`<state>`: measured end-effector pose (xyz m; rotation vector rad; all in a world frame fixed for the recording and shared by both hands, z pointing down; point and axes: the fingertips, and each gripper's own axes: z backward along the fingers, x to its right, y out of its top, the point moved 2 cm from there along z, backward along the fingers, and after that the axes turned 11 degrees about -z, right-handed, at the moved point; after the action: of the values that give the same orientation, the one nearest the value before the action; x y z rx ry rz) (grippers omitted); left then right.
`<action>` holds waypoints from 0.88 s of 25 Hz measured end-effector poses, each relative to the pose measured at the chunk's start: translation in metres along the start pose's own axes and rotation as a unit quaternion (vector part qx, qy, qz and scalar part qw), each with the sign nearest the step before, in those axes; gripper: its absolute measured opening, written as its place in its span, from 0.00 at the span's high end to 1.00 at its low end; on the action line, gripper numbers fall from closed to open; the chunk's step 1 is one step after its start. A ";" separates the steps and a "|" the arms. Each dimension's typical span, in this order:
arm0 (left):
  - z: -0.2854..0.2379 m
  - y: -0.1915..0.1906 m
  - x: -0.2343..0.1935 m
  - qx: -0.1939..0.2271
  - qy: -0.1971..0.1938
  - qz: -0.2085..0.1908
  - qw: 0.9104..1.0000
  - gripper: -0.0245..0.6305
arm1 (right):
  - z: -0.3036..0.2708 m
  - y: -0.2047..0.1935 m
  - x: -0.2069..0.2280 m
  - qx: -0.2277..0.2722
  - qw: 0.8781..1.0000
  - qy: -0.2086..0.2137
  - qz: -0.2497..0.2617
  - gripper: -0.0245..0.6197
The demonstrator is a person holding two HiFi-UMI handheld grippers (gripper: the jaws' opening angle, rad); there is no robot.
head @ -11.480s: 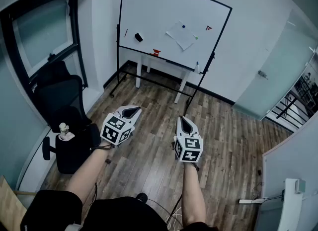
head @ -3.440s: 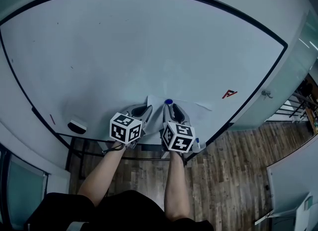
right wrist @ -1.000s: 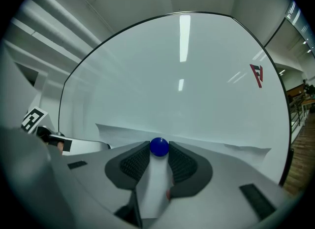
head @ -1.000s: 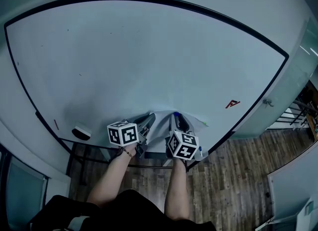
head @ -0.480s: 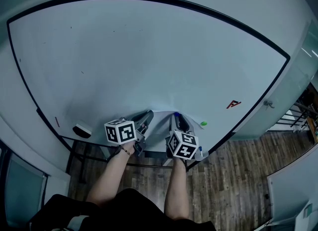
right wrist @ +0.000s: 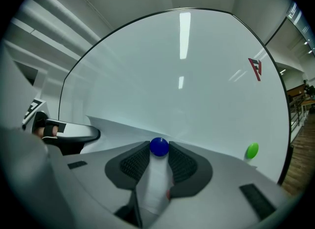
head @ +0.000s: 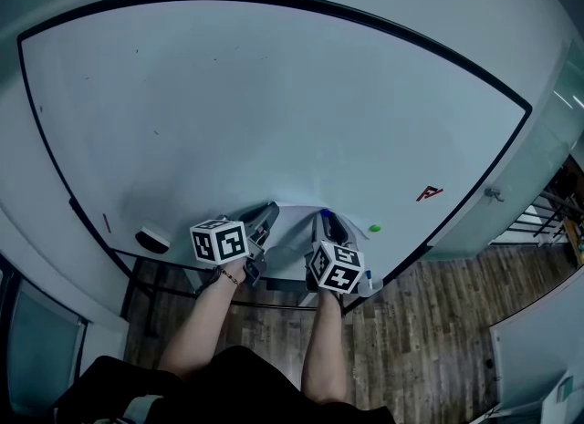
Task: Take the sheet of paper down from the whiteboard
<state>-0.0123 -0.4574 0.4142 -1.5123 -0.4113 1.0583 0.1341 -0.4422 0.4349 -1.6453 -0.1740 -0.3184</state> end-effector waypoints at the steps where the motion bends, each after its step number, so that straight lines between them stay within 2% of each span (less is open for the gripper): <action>1: 0.001 0.000 -0.001 0.000 0.002 0.001 1.000 0.93 | -0.001 -0.001 -0.001 -0.001 1.000 0.000 0.002 0.76; 22: 0.028 0.006 -0.027 0.012 0.045 -0.002 0.999 0.93 | -0.002 -0.007 -0.006 -0.012 1.000 -0.006 0.020 0.76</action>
<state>-0.0506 -0.4627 0.4220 -1.5306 -0.3381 0.9843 0.1258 -0.4430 0.4398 -1.6735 -0.1470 -0.2819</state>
